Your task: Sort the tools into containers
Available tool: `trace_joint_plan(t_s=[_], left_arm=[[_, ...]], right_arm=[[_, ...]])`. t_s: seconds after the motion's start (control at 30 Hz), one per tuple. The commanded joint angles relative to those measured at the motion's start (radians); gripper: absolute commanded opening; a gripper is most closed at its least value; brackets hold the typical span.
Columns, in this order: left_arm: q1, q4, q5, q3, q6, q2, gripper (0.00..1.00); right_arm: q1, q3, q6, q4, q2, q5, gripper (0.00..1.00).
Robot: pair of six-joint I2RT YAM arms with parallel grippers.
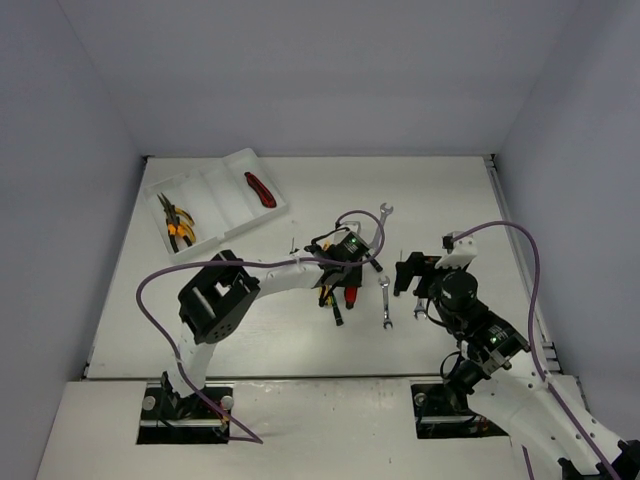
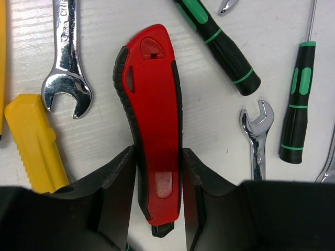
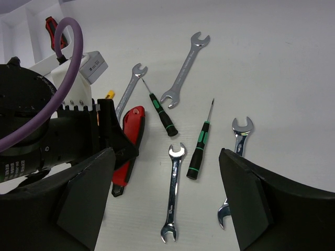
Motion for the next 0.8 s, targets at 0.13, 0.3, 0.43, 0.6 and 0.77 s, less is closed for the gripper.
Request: trace_joint_plan(t_s=[0.13,0.3,0.43,0.6,0.77], left_arm=[[0.010,-0.037,-0.044,0.016,0.048,-0.175,0.00],[0.114,-0.064,-0.044,0.063,0.100,-0.247,0.00],[0.271,-0.059,-0.025,0.094,0.121,-0.259,0.00],[0.459,-0.040,-0.005,0.198,0.153,-0.167,0.00],[0.603,-0.051,0.033,0.400,0.161,0.019,0.00]], right_arm=[[-0.004,0.001,0.011,0.049,-0.002,0.053,0.78],[-0.004,0.010,0.004,0.048,0.012,0.044,0.78],[-0.004,0.016,-0.005,0.048,0.022,0.040,0.78],[-0.004,0.026,-0.021,0.049,0.050,0.041,0.78],[-0.004,0.037,-0.034,0.049,0.079,0.040,0.78]])
